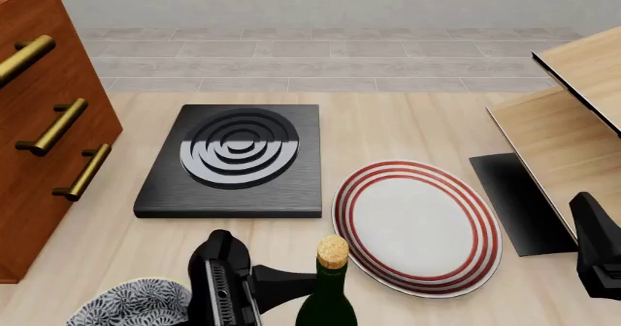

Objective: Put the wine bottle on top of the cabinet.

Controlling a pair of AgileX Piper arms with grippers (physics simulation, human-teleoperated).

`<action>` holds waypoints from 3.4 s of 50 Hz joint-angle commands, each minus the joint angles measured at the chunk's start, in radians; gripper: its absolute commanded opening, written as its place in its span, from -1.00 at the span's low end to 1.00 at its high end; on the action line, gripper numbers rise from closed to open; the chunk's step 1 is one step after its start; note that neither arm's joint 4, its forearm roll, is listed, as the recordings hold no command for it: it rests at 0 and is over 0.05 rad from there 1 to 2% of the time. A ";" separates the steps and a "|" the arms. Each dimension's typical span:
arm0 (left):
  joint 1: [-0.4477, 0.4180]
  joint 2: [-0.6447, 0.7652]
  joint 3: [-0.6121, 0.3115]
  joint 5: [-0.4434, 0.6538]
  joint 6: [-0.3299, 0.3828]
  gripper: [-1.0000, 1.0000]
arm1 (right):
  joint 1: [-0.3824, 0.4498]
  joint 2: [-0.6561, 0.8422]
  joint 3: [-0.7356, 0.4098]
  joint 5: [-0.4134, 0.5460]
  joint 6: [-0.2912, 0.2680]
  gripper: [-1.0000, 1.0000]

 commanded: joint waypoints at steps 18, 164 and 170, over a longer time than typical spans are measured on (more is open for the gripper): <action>0.015 0.039 0.005 -0.042 -0.005 -1.00 | 0.000 0.000 0.000 0.000 0.000 1.00; 0.688 -1.450 -0.431 1.520 0.119 -1.00 | 0.000 0.000 0.000 0.000 0.000 1.00; 0.737 -1.421 -0.509 1.547 0.149 -1.00 | 0.000 0.000 0.000 0.000 0.000 1.00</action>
